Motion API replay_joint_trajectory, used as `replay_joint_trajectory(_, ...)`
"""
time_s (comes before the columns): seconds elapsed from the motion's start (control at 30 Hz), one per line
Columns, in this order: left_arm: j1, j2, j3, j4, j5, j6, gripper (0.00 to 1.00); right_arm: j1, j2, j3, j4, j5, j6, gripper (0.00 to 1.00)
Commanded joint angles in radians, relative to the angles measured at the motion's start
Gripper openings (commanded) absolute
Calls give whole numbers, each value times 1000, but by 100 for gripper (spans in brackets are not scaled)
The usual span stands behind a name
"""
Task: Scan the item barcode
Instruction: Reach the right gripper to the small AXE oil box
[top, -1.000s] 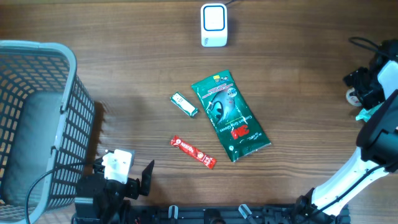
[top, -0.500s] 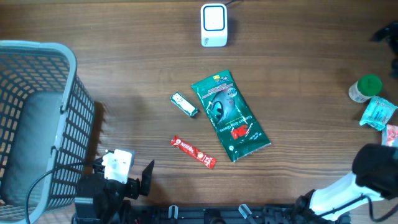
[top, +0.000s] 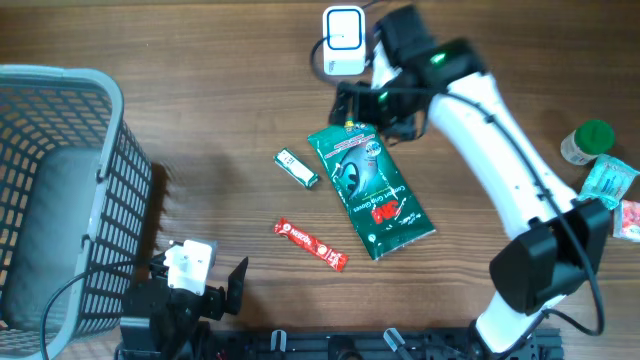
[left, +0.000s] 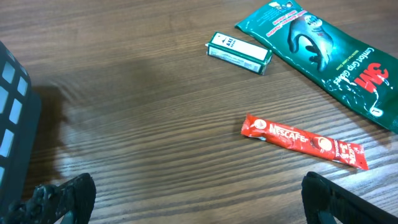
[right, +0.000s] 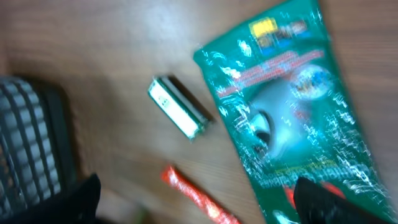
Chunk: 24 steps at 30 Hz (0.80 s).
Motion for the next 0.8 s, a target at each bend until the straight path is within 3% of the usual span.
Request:
replay_joint_trajectory(0.0, 3, -5, -1, 3, 9, -6, 100, 116, 8, -179, 157, 11, 61, 100)
replay_joint_trajectory(0.13, 3, -5, -1, 4, 9, -6, 100, 212, 8, -311, 324, 12, 11, 100)
replay_joint_trajectory(0.33, 3, -5, -1, 4, 9, -6, 100, 278, 8, -318, 436, 153, 4, 99)
replay_joint_trajectory(0.57, 3, -5, -1, 3, 9, -6, 100, 288, 42, -318, 610, 377, 6, 21)
replay_joint_trajectory(0.67, 3, -5, -1, 3, 9, -6, 100, 288, 123, -318, 715, 417, 92, 6)
replay_joint_trajectory(0.77, 3, -5, -1, 4, 9, -6, 100, 288, 210, -318, 815, 417, 90, 5)
